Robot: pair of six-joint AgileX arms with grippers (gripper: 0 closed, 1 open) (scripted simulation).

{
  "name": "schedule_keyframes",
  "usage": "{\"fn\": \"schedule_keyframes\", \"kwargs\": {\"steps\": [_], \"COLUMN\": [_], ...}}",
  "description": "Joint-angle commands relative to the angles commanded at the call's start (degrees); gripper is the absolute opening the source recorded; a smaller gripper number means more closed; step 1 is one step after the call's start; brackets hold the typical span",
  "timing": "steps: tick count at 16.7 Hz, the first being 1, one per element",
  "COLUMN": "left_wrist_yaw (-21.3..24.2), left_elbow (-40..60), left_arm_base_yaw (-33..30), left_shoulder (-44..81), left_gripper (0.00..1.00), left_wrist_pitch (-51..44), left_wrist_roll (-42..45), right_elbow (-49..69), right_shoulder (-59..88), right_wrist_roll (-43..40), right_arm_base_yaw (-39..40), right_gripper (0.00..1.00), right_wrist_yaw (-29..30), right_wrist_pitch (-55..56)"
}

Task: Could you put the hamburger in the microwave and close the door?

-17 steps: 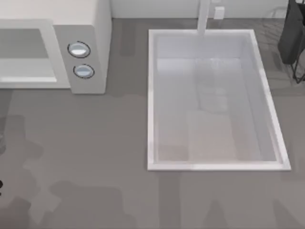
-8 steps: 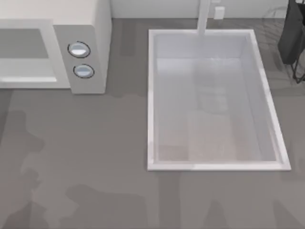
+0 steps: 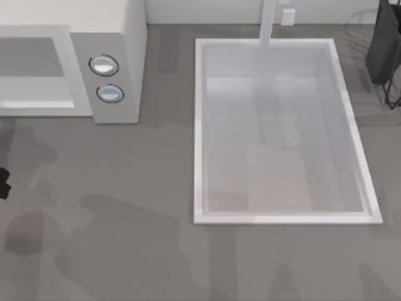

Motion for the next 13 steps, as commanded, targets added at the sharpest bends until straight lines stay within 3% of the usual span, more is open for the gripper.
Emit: {"fn": "schedule_keyframes", "kwargs": {"steps": [13], "left_wrist_yaw": [6.8], "left_elbow": [-2.7], "left_arm_base_yaw": [1.1], "left_shoulder": [30.4], "left_gripper": [0.00], "left_wrist_pitch": [77.1], "left_wrist_roll": [-19.4], "right_elbow": [0.0], "right_shoulder": [0.0], "right_wrist_roll": [0.0], "right_arm_base_yaw": [0.0], "right_gripper": [1.00], "right_wrist_yaw": [0.0], "right_wrist_pitch": [0.0]}}
